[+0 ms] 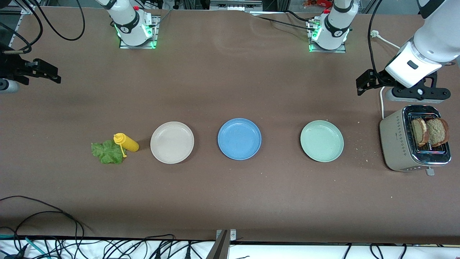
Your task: Make sandwich in blue plate with both arms
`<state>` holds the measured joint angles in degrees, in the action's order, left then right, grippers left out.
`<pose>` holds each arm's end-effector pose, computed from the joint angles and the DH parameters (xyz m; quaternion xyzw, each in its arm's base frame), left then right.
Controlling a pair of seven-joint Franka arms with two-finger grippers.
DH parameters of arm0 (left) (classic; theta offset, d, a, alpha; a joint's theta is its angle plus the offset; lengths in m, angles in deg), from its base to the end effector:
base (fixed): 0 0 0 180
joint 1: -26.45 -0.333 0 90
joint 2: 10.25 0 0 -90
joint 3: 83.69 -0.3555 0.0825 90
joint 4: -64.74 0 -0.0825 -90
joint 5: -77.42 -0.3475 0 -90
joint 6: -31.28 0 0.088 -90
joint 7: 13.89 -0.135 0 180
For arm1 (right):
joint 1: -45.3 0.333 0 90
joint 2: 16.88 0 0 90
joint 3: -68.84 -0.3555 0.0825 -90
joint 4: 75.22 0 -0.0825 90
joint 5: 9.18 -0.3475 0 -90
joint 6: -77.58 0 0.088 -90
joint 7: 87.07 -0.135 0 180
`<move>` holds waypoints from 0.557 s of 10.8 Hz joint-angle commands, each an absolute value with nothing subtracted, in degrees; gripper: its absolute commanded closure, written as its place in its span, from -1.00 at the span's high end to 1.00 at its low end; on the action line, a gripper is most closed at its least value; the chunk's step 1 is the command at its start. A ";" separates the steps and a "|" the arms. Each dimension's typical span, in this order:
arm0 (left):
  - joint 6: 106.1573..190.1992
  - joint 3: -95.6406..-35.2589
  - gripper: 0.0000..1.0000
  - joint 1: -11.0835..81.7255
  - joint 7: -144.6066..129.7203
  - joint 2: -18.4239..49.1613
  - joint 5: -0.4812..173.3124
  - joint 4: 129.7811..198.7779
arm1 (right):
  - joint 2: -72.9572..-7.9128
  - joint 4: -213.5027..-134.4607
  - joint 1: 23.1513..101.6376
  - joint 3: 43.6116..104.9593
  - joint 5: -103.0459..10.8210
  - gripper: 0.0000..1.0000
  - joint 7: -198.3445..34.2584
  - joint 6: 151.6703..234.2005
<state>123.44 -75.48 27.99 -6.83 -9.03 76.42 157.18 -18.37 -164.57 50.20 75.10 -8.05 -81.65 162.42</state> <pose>0.5194 -0.0861 0.6097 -0.9996 0.0239 0.0118 0.0090 0.5136 -0.0142 0.6203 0.9980 0.0349 -0.0528 0.0082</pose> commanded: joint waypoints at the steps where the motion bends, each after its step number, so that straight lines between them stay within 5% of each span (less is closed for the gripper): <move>1: 122.07 -75.78 1.00 27.94 -8.44 -8.32 77.51 155.36 | -19.26 -162.94 50.13 74.73 -5.93 1.00 -81.80 164.22; 6: 122.07 -75.78 1.00 27.94 -8.36 -8.32 77.42 155.36 | -19.26 -162.94 49.95 74.81 -5.75 1.00 -82.06 164.77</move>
<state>123.44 -75.48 27.99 -6.83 -9.03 76.42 157.18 -18.76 -164.32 50.17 75.00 -6.56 -81.65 164.95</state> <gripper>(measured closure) 0.000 0.000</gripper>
